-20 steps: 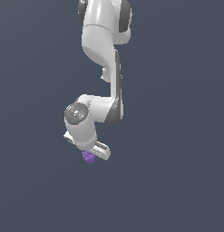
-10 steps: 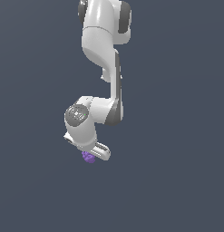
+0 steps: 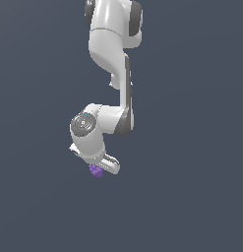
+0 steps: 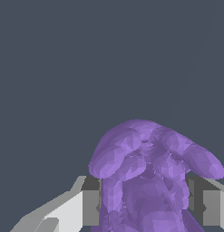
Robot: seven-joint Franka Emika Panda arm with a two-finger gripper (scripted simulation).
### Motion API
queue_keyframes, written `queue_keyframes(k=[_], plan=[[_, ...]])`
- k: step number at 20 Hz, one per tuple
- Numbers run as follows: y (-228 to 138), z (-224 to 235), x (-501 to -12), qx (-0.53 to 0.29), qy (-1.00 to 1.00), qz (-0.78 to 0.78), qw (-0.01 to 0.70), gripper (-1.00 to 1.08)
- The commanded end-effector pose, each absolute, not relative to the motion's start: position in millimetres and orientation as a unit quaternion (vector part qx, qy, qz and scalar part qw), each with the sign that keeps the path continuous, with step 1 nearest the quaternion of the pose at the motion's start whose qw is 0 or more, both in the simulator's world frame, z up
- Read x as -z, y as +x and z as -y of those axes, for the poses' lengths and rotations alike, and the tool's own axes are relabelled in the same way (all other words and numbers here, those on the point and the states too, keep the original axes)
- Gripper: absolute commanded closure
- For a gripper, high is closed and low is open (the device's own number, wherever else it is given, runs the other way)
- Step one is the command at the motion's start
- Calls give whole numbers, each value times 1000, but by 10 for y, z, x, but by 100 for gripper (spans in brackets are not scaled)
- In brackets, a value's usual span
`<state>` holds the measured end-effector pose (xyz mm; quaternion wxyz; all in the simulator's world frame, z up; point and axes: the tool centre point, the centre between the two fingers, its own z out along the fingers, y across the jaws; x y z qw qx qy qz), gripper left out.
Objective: Pick up the object and move it to a goal position.
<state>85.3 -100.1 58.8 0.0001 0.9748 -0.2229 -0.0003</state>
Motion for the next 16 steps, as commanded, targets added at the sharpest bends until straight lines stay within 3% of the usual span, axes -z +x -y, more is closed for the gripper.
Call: queue_keyframes(k=[1, 16], plan=[[838, 989, -600, 0, 975, 223, 0, 108], [402, 715, -835, 0, 975, 223, 0, 108]])
